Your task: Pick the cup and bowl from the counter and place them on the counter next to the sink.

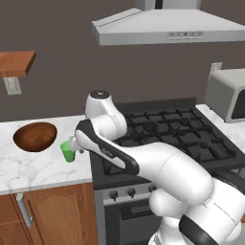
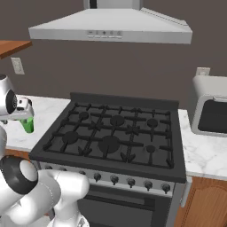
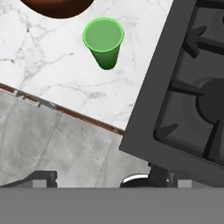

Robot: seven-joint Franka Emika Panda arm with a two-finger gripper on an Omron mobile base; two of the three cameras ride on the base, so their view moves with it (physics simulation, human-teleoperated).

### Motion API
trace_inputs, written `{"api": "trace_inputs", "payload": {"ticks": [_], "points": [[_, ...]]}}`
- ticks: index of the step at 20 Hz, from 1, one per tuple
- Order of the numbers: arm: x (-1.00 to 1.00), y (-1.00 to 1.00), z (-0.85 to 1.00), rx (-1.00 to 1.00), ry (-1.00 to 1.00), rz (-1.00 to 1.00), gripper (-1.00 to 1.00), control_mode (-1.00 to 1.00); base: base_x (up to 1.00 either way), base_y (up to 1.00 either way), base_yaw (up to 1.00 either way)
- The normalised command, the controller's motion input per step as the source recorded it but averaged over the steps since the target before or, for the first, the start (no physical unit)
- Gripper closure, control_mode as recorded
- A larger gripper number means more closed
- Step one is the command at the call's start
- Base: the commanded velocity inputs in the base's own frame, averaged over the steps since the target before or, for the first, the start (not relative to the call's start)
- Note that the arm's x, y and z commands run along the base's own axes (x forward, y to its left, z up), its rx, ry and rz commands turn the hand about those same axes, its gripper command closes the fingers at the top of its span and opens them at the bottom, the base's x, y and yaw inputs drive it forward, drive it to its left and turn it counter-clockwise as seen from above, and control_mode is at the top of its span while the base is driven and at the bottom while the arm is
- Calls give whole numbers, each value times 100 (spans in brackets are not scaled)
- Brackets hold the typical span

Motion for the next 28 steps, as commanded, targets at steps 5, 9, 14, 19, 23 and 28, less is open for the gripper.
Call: {"api": "trace_inputs", "payload": {"ticks": [5,9,14,19,23,28], "points": [[18,2,10,0,0,0,-100,-100,0,0,0],[65,6,-11,0,0,-1,-100,-100,0,0,0],[57,7,-4,0,0,-2,-100,-100,0,0,0],[29,14,0,0,0,0,-100,-100,0,0,0],[8,21,-1,0,0,0,-100,-100,0,0,0],[25,25,-5,0,0,0,-100,-100,0,0,0]]}}
